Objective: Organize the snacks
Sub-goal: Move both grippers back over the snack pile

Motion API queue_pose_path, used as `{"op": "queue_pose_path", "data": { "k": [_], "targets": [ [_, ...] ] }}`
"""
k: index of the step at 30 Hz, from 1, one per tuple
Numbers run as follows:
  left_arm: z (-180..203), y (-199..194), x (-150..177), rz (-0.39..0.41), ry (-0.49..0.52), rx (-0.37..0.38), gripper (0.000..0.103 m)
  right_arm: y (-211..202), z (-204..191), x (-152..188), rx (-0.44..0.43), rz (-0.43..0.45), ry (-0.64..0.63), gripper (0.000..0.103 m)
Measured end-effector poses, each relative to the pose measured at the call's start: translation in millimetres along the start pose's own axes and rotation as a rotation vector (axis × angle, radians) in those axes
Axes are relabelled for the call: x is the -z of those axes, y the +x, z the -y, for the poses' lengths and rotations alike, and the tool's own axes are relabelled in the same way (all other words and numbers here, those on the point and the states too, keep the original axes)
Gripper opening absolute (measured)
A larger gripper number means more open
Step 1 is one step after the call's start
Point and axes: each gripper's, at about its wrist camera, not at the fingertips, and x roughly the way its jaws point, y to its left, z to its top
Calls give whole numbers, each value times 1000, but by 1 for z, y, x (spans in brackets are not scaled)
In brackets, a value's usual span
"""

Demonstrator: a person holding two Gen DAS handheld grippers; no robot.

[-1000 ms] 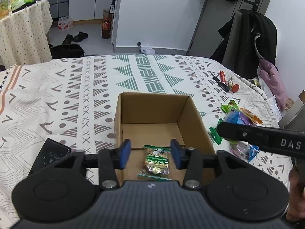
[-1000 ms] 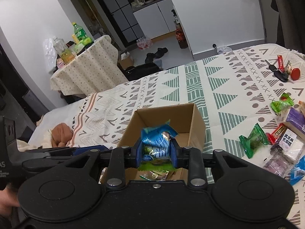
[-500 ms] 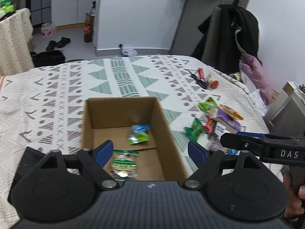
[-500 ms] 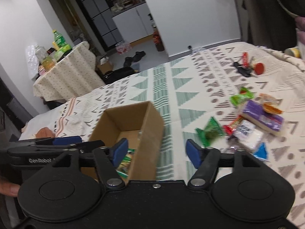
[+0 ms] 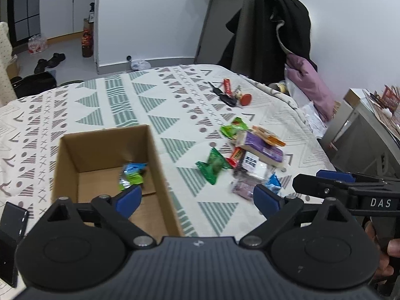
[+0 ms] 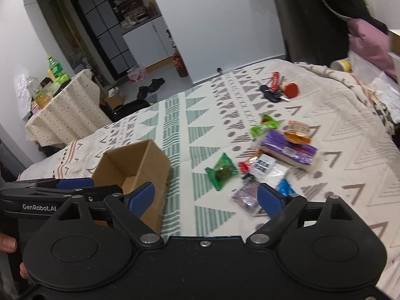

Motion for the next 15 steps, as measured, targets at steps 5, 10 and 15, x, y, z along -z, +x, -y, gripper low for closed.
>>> {"op": "queue_pose_path", "data": {
  "k": [5, 10, 15],
  "targets": [
    [17, 7, -2, -8, 24, 22, 95, -10, 16, 2, 27, 6, 13, 91],
    [30, 17, -3, -23, 35, 31, 95, -17, 32, 2, 48, 12, 27, 92],
    [43, 28, -5, -38, 50, 39, 95, -21, 47, 4, 59, 12, 48, 92]
  ]
}}
